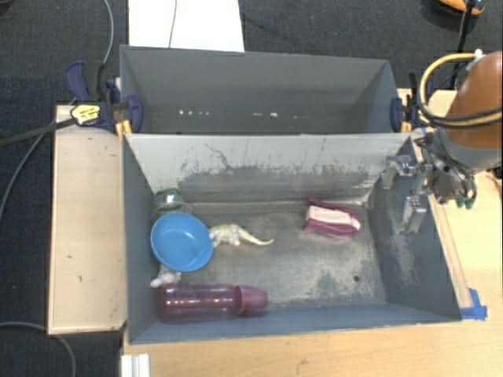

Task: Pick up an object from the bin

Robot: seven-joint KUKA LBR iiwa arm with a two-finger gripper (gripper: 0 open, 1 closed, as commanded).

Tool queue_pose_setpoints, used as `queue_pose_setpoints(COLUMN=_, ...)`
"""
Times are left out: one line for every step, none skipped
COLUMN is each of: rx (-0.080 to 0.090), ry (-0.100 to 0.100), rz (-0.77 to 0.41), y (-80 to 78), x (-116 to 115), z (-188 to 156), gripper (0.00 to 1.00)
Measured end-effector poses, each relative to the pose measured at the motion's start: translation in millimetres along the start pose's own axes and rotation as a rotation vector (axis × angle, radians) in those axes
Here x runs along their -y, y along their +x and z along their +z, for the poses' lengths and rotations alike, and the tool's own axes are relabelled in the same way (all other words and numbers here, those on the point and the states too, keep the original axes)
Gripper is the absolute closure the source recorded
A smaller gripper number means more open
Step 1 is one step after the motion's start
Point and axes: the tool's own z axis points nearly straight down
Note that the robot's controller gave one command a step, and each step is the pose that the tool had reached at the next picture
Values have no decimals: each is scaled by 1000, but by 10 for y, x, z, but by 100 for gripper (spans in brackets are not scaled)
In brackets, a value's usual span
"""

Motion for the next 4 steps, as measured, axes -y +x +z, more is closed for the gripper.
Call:
queue_pose_setpoints(rx=4, ry=0, rz=17, y=-54, x=-30, z=542, gripper=0)
queue_pose_setpoints(rx=-5, ry=-2, rz=219, y=2, x=-35, z=869, gripper=0)
queue_pose_setpoints(rx=5, ry=0, rz=283, y=-83, x=-271, z=1002, gripper=0)
queue_pose_setpoints(rx=-3, ry=-2, rz=399, y=-74, x=-405, z=1169, gripper=0)
